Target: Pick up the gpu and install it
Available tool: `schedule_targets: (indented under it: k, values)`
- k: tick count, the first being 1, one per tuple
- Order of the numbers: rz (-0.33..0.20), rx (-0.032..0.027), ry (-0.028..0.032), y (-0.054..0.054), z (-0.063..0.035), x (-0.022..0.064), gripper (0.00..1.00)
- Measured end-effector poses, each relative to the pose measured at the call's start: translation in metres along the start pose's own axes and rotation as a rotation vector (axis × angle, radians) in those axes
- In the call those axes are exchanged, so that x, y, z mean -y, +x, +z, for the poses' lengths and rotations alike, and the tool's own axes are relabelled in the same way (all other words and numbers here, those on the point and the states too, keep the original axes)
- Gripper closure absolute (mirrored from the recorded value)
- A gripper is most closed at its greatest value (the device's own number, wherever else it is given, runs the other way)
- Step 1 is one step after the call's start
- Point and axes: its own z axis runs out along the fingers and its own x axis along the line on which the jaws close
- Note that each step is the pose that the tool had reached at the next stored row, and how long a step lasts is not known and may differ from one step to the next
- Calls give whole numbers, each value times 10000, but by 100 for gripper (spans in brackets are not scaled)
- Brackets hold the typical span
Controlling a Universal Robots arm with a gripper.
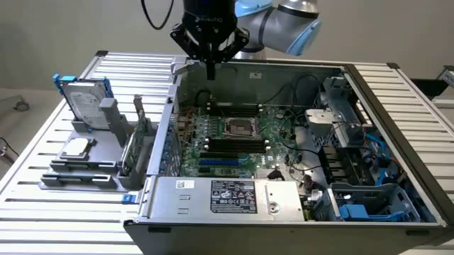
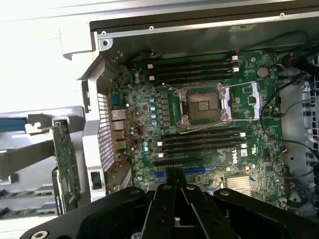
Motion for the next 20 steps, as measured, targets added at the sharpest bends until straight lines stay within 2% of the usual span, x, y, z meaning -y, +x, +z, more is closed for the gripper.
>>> schedule_targets:
  k: [13,15,17,20]
  values:
    - [50,2,1,0,0,0,89]
    - [61,-13,3,7,-1,0,89]
    - [63,-81,6,55,-2,2,89]
    - [72,-262,-5,130,-2,4,89]
